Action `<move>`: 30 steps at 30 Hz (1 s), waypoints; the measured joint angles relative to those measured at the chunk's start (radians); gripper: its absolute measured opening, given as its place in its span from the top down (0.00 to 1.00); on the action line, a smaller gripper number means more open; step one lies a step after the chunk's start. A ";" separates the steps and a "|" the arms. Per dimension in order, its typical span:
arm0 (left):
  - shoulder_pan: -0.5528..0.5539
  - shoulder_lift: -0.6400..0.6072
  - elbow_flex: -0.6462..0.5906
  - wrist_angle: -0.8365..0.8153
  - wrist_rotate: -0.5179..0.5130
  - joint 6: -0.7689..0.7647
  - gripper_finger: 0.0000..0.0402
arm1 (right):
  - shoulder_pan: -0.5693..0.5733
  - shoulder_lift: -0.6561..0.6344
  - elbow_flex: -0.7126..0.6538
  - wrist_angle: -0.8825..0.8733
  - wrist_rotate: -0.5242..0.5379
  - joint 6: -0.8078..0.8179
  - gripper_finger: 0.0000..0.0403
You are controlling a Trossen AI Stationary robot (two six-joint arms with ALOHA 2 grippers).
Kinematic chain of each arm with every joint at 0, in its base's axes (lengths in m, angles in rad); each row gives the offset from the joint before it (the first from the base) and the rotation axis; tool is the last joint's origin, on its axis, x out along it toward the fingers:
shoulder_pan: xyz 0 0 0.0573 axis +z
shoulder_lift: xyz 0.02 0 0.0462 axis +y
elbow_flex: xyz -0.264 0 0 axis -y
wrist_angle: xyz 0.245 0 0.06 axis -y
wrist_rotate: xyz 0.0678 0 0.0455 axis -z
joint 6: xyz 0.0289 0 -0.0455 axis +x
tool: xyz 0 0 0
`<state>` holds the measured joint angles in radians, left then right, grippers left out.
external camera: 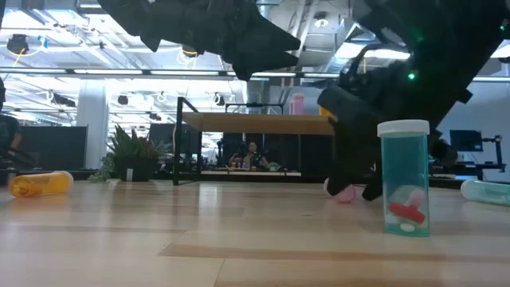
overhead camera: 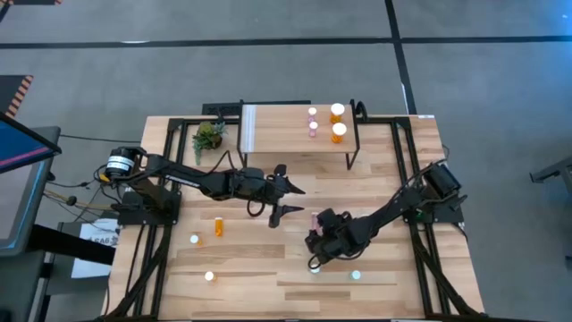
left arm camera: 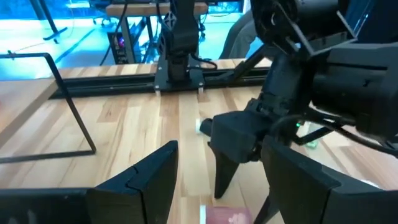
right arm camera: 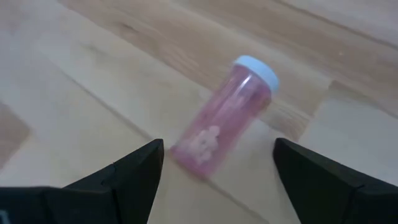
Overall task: Pick and place medicine bottles onto shelf by color
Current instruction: Put the pink pill bottle on the shelf aligned with the other pink pill bottles
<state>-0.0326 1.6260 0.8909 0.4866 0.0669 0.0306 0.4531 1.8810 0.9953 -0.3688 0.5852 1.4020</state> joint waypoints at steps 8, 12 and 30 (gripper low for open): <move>0.000 0.000 0.000 -0.001 0.001 -0.010 0.45 | 0.001 0.011 0.002 -0.026 0.000 0.031 0.21; 0.000 0.000 0.000 0.000 0.001 -0.016 0.45 | 0.000 0.006 0.001 -0.047 -0.014 0.026 0.30; 0.000 0.000 0.000 -0.015 0.061 -0.069 0.45 | 0.040 -0.037 -0.005 -0.102 -0.025 -0.011 0.71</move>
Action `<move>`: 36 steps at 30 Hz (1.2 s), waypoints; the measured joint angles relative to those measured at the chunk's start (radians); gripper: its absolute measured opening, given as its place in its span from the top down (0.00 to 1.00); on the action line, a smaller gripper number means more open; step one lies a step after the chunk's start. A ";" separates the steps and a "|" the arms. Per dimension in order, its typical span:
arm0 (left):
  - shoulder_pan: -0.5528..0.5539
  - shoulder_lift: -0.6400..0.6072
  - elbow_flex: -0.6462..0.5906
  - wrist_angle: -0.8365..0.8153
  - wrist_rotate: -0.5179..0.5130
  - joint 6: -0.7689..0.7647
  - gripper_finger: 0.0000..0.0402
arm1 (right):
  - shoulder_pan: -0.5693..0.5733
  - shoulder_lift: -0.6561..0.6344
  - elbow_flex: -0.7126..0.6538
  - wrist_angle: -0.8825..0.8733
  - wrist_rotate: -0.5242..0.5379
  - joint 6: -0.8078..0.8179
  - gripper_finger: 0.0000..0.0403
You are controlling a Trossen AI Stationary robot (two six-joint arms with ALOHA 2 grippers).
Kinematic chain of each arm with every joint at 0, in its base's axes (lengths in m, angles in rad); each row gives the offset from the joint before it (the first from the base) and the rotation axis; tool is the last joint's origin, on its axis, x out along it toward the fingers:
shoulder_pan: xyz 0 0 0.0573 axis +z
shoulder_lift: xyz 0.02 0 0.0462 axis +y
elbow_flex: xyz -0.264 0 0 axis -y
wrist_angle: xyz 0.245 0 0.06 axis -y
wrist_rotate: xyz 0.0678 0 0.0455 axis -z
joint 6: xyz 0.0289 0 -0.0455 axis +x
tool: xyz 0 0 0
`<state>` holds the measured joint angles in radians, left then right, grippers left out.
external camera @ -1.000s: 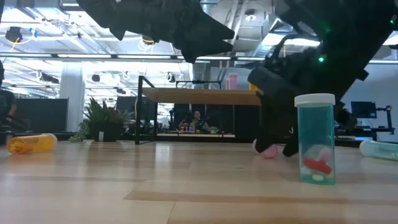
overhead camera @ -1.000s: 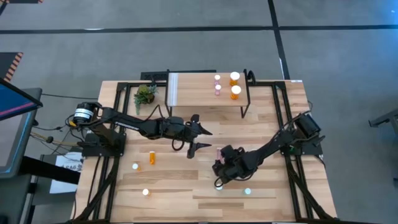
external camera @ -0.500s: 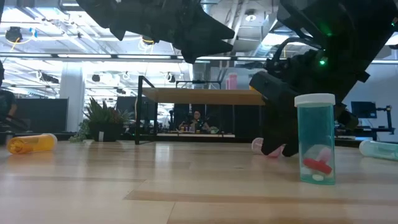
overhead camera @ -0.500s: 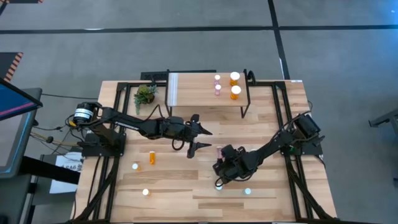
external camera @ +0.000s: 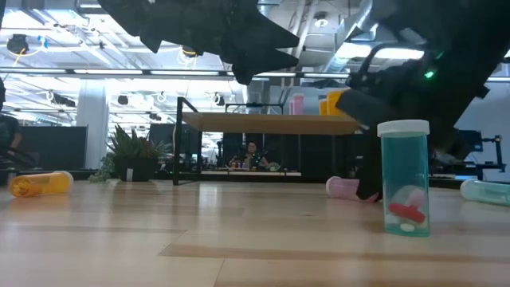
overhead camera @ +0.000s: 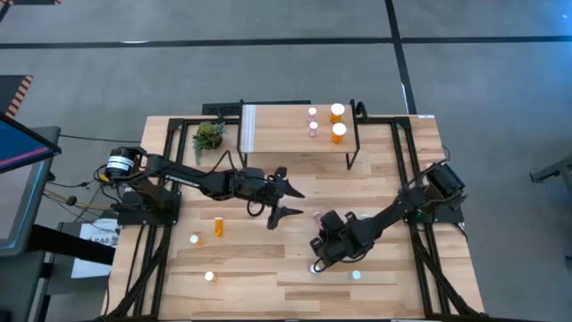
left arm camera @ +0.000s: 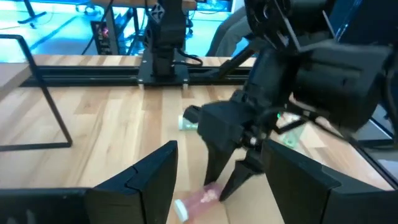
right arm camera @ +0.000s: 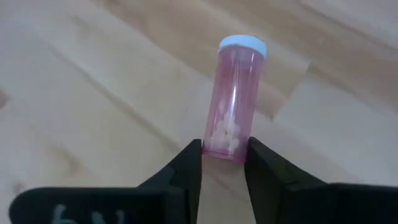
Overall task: Pick and place medicine bottles onto shelf by color
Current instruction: Put the pink pill bottle on the shelf aligned with the other pink pill bottles
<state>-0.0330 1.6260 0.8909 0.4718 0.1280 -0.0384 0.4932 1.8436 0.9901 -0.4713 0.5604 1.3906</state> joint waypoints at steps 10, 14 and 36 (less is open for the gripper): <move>0.002 0.000 0.050 -0.067 0.000 -0.001 0.45 | 0.080 -0.128 0.002 -0.145 0.187 -0.011 0.69; 0.017 0.001 0.139 -0.214 0.044 0.022 0.45 | 0.141 -0.184 0.002 -0.257 0.335 0.001 0.70; 0.028 0.001 0.512 -0.582 0.135 0.193 0.45 | 0.209 -0.488 0.002 0.125 0.408 -0.810 0.68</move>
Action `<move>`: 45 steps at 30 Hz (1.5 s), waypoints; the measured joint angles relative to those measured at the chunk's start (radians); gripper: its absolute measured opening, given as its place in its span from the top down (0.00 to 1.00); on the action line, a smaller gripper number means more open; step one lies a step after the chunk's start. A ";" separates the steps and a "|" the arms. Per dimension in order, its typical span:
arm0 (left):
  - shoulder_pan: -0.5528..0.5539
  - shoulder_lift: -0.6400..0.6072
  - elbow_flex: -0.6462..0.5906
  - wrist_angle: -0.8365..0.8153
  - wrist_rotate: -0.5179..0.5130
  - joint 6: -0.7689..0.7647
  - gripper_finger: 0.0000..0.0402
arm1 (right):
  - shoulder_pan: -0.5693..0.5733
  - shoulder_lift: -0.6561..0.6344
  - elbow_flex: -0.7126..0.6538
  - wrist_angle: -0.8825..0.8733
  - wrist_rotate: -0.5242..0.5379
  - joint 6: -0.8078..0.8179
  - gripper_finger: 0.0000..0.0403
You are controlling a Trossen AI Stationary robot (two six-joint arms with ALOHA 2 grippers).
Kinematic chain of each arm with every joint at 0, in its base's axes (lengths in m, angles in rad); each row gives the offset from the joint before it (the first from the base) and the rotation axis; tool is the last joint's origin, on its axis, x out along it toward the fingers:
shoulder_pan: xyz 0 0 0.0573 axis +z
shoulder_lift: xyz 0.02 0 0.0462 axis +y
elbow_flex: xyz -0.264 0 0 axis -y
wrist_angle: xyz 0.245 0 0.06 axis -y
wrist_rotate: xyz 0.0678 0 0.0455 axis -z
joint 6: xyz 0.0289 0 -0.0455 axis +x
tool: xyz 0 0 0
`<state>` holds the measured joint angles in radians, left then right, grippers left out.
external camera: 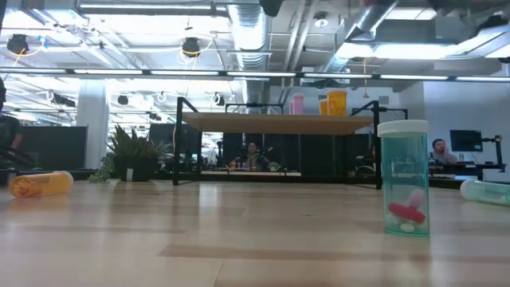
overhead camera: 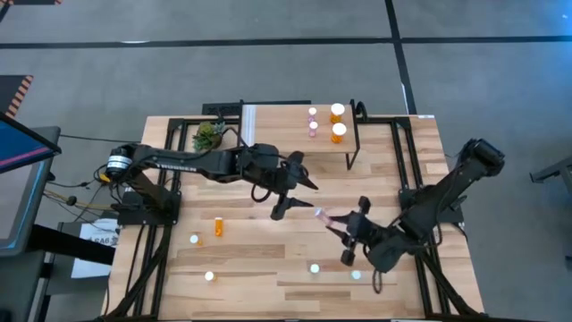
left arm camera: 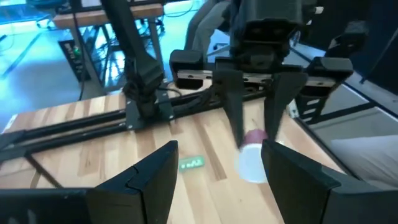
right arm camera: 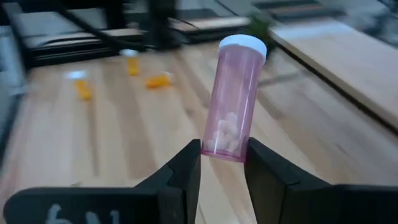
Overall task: Pick and place medicine bottles onto shelf by color
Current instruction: Put the pink pill bottle on the shelf aligned with the other pink pill bottles
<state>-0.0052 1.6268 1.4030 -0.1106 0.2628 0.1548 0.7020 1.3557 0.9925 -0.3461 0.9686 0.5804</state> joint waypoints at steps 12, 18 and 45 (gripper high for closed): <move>-0.002 -0.019 0.080 -0.069 0.020 0.023 0.45 | -0.115 -0.177 -0.311 0.343 -0.137 -0.160 0.68; -0.002 -0.003 0.080 -0.093 0.013 0.006 0.45 | -0.197 -0.250 -0.553 0.838 -0.290 -0.333 0.68; 0.000 0.111 0.080 -0.109 -0.065 -0.020 0.45 | -0.258 -0.238 -0.602 0.975 -0.398 -0.414 0.68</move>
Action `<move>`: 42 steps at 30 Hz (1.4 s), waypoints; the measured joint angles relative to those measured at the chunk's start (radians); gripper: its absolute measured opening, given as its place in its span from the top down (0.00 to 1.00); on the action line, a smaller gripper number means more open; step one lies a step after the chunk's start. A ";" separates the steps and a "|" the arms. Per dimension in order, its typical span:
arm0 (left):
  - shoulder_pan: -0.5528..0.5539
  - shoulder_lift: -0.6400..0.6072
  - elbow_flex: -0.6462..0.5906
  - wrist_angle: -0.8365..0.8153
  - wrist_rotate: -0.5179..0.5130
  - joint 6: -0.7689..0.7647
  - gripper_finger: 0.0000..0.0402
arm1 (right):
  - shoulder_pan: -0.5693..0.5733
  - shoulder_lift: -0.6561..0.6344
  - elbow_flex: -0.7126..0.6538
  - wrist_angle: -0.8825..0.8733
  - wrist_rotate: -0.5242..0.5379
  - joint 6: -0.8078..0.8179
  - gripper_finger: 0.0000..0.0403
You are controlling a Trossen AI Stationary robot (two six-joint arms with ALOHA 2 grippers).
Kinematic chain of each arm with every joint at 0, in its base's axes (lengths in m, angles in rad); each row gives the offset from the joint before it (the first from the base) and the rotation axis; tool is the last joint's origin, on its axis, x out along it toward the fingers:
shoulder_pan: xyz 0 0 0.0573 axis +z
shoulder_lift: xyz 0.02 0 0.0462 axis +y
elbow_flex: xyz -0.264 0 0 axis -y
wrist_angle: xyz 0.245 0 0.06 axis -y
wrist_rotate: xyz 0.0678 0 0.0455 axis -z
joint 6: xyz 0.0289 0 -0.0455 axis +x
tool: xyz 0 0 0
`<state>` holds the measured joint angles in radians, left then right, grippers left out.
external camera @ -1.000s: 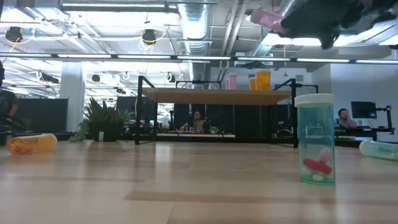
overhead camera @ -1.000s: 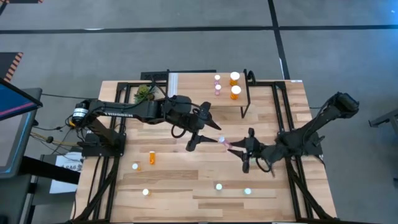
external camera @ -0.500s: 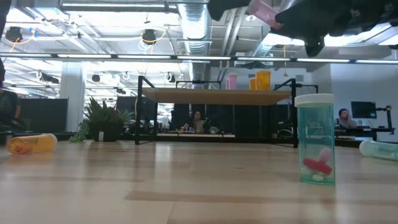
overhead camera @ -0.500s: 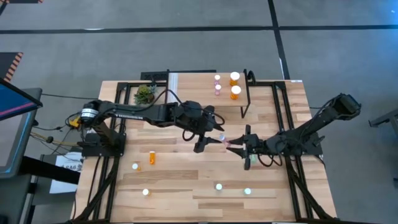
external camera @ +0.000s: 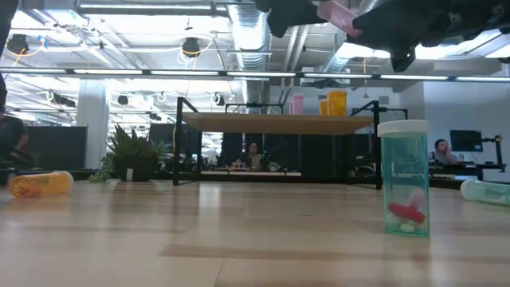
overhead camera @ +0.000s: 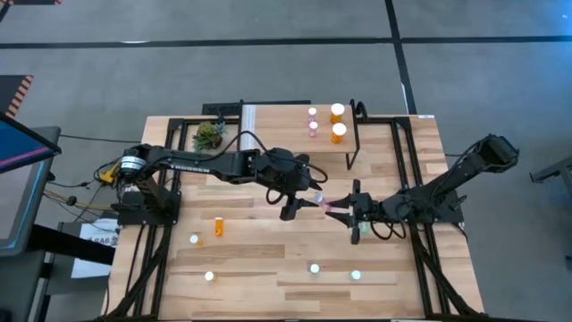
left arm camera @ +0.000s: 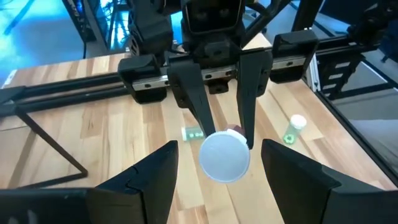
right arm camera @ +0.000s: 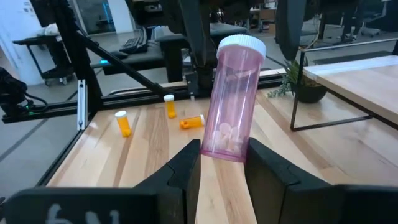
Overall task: Pick and place medicine bottles onto shelf by color
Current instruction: Put the pink pill bottle on the shelf aligned with the other pink pill bottles
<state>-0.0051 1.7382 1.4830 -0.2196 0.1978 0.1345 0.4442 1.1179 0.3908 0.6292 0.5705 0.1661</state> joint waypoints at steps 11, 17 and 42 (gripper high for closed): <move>0.000 0.000 0.000 -0.011 0.000 0.001 0.60 | 0.000 0.000 0.000 0.000 0.000 0.002 0.68; 0.000 0.000 0.000 -0.016 0.002 0.001 0.67 | 0.000 0.000 0.000 0.000 0.001 0.009 0.68; 0.000 0.000 0.000 0.001 0.019 0.000 0.74 | 0.000 0.000 0.000 0.010 0.003 0.035 0.65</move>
<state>-0.0048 1.7378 1.4830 -0.2188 0.2169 0.1349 0.4442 1.1179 0.3912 0.6388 0.5732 0.2009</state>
